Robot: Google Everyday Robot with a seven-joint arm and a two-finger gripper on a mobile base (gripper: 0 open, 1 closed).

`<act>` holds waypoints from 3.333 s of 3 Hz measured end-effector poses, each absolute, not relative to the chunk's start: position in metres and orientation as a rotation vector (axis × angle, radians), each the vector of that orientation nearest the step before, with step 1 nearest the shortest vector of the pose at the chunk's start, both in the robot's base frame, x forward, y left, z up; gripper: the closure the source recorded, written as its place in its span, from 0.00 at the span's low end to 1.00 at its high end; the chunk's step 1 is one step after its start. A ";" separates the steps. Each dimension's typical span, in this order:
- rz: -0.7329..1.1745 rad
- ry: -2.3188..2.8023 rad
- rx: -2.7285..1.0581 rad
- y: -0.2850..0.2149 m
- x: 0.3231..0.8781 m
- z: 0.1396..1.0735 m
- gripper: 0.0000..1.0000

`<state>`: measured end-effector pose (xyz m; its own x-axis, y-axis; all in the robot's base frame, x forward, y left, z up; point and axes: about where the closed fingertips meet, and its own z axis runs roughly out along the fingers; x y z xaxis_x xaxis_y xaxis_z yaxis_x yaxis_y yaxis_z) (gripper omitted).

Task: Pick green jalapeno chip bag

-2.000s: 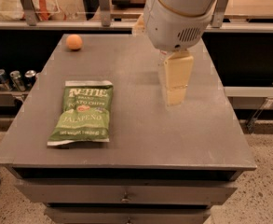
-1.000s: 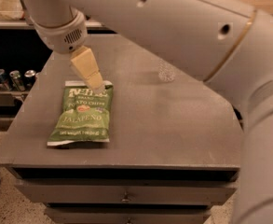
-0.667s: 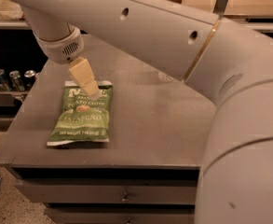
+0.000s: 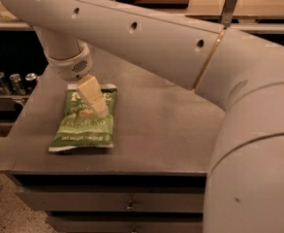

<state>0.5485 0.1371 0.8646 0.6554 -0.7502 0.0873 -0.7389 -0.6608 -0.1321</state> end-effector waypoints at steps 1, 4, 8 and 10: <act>-0.188 1.238 -2.821 0.132 0.543 0.849 0.00; -0.148 1.212 -2.857 0.124 0.535 0.834 0.64; -0.251 1.078 -2.735 0.134 0.529 0.927 1.00; -0.276 0.985 -2.680 0.145 0.522 0.973 1.00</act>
Offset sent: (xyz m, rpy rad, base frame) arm -0.0192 -0.0212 -0.0407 -0.0646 0.0854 0.0485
